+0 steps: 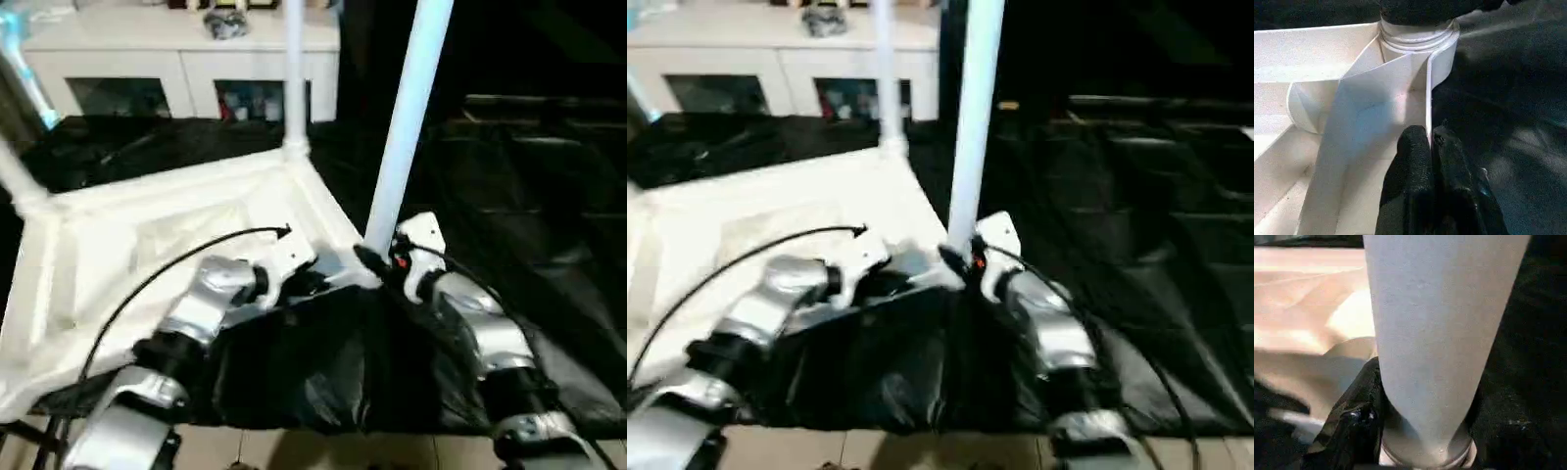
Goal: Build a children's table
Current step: Rotate leg to tighten
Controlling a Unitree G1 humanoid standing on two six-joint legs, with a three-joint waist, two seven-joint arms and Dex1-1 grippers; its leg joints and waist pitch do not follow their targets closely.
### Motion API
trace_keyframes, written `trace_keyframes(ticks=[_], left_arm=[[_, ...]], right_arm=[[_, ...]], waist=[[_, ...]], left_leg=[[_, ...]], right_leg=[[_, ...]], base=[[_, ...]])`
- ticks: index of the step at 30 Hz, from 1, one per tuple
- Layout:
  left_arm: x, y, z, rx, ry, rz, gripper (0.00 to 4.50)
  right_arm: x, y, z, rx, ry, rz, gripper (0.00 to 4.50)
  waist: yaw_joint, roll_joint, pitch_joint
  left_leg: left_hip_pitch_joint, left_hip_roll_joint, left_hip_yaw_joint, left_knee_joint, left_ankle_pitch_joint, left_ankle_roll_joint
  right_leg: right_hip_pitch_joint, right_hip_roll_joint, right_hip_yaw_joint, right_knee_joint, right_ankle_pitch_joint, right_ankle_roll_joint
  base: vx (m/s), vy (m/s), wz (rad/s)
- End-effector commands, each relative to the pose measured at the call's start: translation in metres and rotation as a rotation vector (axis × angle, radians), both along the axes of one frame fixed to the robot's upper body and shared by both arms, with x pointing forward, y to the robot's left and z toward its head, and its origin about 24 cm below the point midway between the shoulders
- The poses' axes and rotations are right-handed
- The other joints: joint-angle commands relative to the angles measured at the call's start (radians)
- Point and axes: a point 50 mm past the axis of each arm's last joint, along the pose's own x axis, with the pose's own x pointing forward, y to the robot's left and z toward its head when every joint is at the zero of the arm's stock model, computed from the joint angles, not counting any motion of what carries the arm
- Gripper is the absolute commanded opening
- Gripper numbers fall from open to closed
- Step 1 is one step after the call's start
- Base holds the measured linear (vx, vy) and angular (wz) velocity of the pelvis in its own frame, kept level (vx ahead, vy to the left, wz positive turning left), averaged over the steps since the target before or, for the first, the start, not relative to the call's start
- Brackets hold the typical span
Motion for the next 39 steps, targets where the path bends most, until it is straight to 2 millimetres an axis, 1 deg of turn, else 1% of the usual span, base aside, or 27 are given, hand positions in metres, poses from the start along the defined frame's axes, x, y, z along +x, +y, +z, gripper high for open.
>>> trace_keyframes(ticks=[1, 2, 3, 4, 5, 6, 7, 8, 9, 10, 11, 12, 13, 15, 16, 17, 19, 21, 22, 24, 25, 27, 28, 32, 35, 37, 39], left_arm=[[0.007, -0.038, 0.022, -0.062, -0.088, -0.023, 0.00], [0.007, -0.043, 0.023, -0.064, -0.095, -0.028, 0.00], [0.006, -0.047, 0.023, -0.060, -0.104, -0.033, 0.00], [0.006, -0.047, 0.023, -0.060, -0.104, -0.033, 0.00], [0.005, -0.047, 0.024, -0.059, -0.104, -0.042, 0.00], [0.005, -0.047, 0.024, -0.059, -0.104, -0.042, 0.00], [0.004, -0.044, 0.024, -0.058, -0.107, -0.064, 0.00], [0.003, -0.042, 0.024, -0.057, -0.110, -0.078, 0.00], [0.001, -0.035, 0.023, -0.050, -0.113, -0.108, 0.00], [0.001, -0.034, 0.023, -0.049, -0.113, -0.110, 0.00], [0.001, -0.034, 0.023, -0.049, -0.113, -0.110, 0.00], [0.000, -0.031, 0.022, -0.049, -0.105, -0.125, 0.00], [-0.002, -0.025, 0.022, -0.042, -0.101, -0.150, 0.00], [-0.004, -0.016, 0.020, -0.027, -0.089, -0.183, 0.00], [-0.006, -0.007, 0.020, -0.012, -0.082, -0.207, 0.00], [-0.006, -0.007, 0.020, -0.012, -0.081, -0.208, 0.00], [-0.007, 0.003, 0.021, -0.007, -0.069, -0.230, 0.00], [-0.008, 0.011, 0.023, -0.008, -0.059, -0.259, 0.00], [-0.009, 0.015, 0.024, -0.006, -0.055, -0.276, 0.00], [-0.009, 0.016, 0.024, -0.005, -0.053, -0.284, 0.00], [-0.009, 0.017, 0.025, -0.004, -0.052, -0.287, 0.00], [-0.010, 0.027, 0.028, 0.004, -0.041, -0.311, 0.00], [-0.011, 0.032, 0.029, 0.009, -0.032, -0.326, 0.00], [-0.014, 0.042, 0.031, 0.030, -0.017, -0.356, 0.00], [-0.015, 0.046, 0.033, 0.035, -0.010, -0.364, 0.00], [-0.015, 0.047, 0.034, 0.034, -0.009, -0.367, 0.00], [-0.016, 0.048, 0.034, 0.033, -0.004, -0.369, 0.00]], right_arm=[[-0.013, 0.046, -0.021, 0.048, 0.132, 0.104, 1.97], [-0.011, 0.051, -0.018, 0.059, 0.120, 0.096, 1.97], [-0.009, 0.056, -0.013, 0.086, 0.105, 0.086, 1.97], [-0.009, 0.056, -0.013, 0.086, 0.105, 0.086, 2.32], [-0.008, 0.056, -0.011, 0.116, 0.106, 0.091, 2.32], [-0.008, 0.056, -0.011, 0.116, 0.106, 0.091, 2.32], [-0.009, 0.052, -0.010, 0.149, 0.107, 0.108, 2.55], [-0.009, 0.050, -0.009, 0.156, 0.105, 0.121, 2.72], [-0.013, 0.043, -0.009, 0.136, 0.093, 0.178, 2.74], [-0.013, 0.043, -0.009, 0.134, 0.092, 0.182, 2.74], [-0.013, 0.043, -0.009, 0.134, 0.092, 0.182, 2.81], [-0.014, 0.039, -0.010, 0.108, 0.085, 0.199, 3.12], [-0.015, 0.033, -0.010, 0.082, 0.078, 0.228, 3.12], [-0.017, 0.024, -0.011, 0.043, 0.068, 0.277, 3.12], [-0.018, 0.016, -0.011, 0.019, 0.064, 0.333, 3.12], [-0.019, 0.016, -0.010, 0.018, 0.064, 0.337, 3.12], [-0.021, 0.008, -0.009, -0.001, 0.068, 0.412, 3.12], [-0.025, 0.003, -0.007, -0.022, 0.072, 0.509, 3.12], [-0.027, 0.000, -0.005, -0.033, 0.073, 0.561, 3.12], [-0.028, -0.001, -0.004, -0.038, 0.074, 0.584, 3.12], [-0.029, -0.001, -0.004, -0.040, 0.074, 0.594, 3.12], [-0.032, -0.007, 0.002, -0.053, 0.076, 0.693, 3.12], [-0.033, -0.009, 0.006, -0.055, 0.080, 0.744, 3.12], [-0.035, -0.012, 0.011, -0.067, 0.100, 0.852, 2.99], [-0.037, -0.012, 0.012, -0.077, 0.113, 0.902, 2.99], [-0.037, -0.012, 0.013, -0.076, 0.113, 0.908, 2.69], [-0.037, -0.011, 0.013, -0.071, 0.113, 0.916, 2.65]], waist=[[-0.022, 0.012, -0.034], [-0.027, 0.015, -0.033], [-0.031, 0.025, -0.030], [-0.028, 0.026, -0.034], [-0.027, 0.017, -0.031], [-0.026, 0.012, -0.030], [-0.033, 0.006, -0.027], [-0.033, 0.006, -0.027], [-0.033, 0.017, -0.023], [-0.034, 0.018, -0.024], [-0.031, 0.019, -0.029], [-0.031, 0.013, -0.031], [-0.027, 0.010, -0.033], [-0.023, 0.008, -0.033], [-0.021, 0.009, -0.039], [-0.018, 0.010, -0.043], [-0.007, 0.008, -0.054], [-0.001, 0.003, -0.053], [0.008, -0.004, -0.051], [0.021, -0.009, -0.056], [0.027, -0.006, -0.058], [0.041, -0.014, -0.067], [0.051, -0.010, -0.069], [0.059, -0.012, -0.072], [0.065, -0.013, -0.061], [0.067, -0.012, -0.055], [0.066, -0.007, -0.050]], left_leg=[[0.056, 0.021, -0.032, -0.075, -0.707, -0.037], [0.053, 0.024, -0.034, -0.080, -0.722, -0.032], [0.041, 0.039, -0.046, -0.106, -0.782, -0.038], [0.028, 0.047, -0.048, -0.120, -0.800, -0.046], [0.034, 0.042, -0.043, -0.118, -0.803, -0.047], [0.058, 0.023, -0.033, -0.091, -0.778, -0.045], [0.064, 0.011, -0.031, -0.070, -0.727, -0.026], [0.064, 0.011, -0.031, -0.070, -0.727, -0.026], [0.052, 0.016, -0.036, -0.078, -0.715, -0.015], [0.046, 0.022, -0.040, -0.086, -0.732, -0.015], [0.031, 0.032, -0.047, -0.098, -0.744, -0.028], [0.031, 0.029, -0.046, -0.096, -0.729, -0.035], [0.036, 0.023, -0.041, -0.088, -0.695, -0.030], [0.025, 0.021, -0.039, -0.084, -0.635, -0.014], [0.014, 0.025, -0.039, -0.087, -0.606, -0.006], [0.011, 0.028, -0.038, -0.088, -0.583, -0.005], [0.001, 0.031, -0.022, -0.086, -0.463, 0.016], [0.003, 0.029, -0.013, -0.081, -0.434, 0.032], [0.008, 0.028, -0.004, -0.075, -0.430, 0.045], [0.009, 0.033, 0.004, -0.071, -0.374, 0.052], [0.011, 0.034, 0.006, -0.069, -0.352, 0.055], [-0.002, 0.036, 0.010, -0.063, -0.236, 0.080], [-0.003, 0.036, 0.012, -0.056, -0.199, 0.097], [-0.007, 0.035, 0.015, -0.046, -0.141, 0.128], [-0.008, 0.037, 0.018, -0.049, -0.166, 0.123], [-0.003, 0.039, 0.018, -0.055, -0.216, 0.092], [-0.002, 0.041, 0.017, -0.058, -0.234, 0.074]], right_leg=[[-0.002, -0.031, -0.027, -0.124, -0.667, -0.060], [0.009, -0.032, -0.035, -0.125, -0.641, -0.057], [0.031, -0.028, -0.038, -0.100, -0.555, -0.068], [0.046, -0.035, -0.022, -0.075, -0.480, -0.089], [0.033, -0.036, -0.019, -0.085, -0.493, -0.096], [0.005, -0.048, -0.019, -0.111, -0.594, -0.095], [-0.001, -0.054, -0.039, -0.139, -0.687, -0.065], [-0.001, -0.054, -0.039, -0.139, -0.687, -0.065], [0.019, -0.050, -0.061, -0.142, -0.694, -0.029], [0.030, -0.051, -0.063, -0.135, -0.672, -0.025], [0.041, -0.059, -0.046, -0.111, -0.620, -0.040], [0.033, -0.065, -0.038, -0.111, -0.617, -0.056], [0.023, -0.068, -0.032, -0.117, -0.634, -0.066], [0.025, -0.073, -0.025, -0.114, -0.637, -0.079], [0.034, -0.073, -0.017, -0.104, -0.595, -0.092], [0.035, -0.073, -0.012, -0.099, -0.557, -0.106], [0.033, -0.064, 0.006, -0.073, -0.349, -0.192], [0.028, -0.061, 0.010, -0.069, -0.323, -0.216], [0.024, -0.058, 0.015, -0.067, -0.365, -0.222], [0.022, -0.059, 0.026, -0.061, -0.352, -0.224], [0.022, -0.058, 0.027, -0.057, -0.330, -0.231], [0.036, -0.053, 0.026, -0.034, -0.198, -0.254], [0.033, -0.051, 0.027, -0.022, -0.135, -0.273], [0.034, -0.049, 0.025, -0.005, -0.034, -0.307], [0.029, -0.049, 0.025, -0.012, -0.094, -0.297], [0.026, -0.050, 0.026, -0.020, -0.178, -0.274], [0.023, -0.048, 0.027, -0.023, -0.201, -0.264]], base=[[-0.053, 0.025, -0.02], [0.000, 0.000, 0.00], [0.000, 0.000, 0.00], [0.000, 0.000, 0.00], [0.000, 0.000, 0.00], [0.000, 0.000, 0.00], [0.000, 0.000, 0.00], [0.000, 0.000, 0.00], [0.000, 0.000, 0.00], [0.000, 0.000, 0.00], [0.000, 0.000, 0.00], [0.000, 0.000, 0.00], [0.000, 0.000, 0.00], [0.000, 0.000, 0.00], [0.000, 0.000, 0.00], [0.000, 0.000, 0.00], [0.000, 0.000, 0.00], [0.000, 0.000, 0.00], [0.000, 0.000, 0.00], [0.051, -0.030, 0.09], [0.054, -0.028, 0.09], [0.051, -0.019, 0.01], [0.000, 0.000, 0.00], [0.000, 0.000, 0.00], [0.000, 0.000, 0.00], [0.000, 0.000, 0.00], [0.000, 0.000, 0.00]])
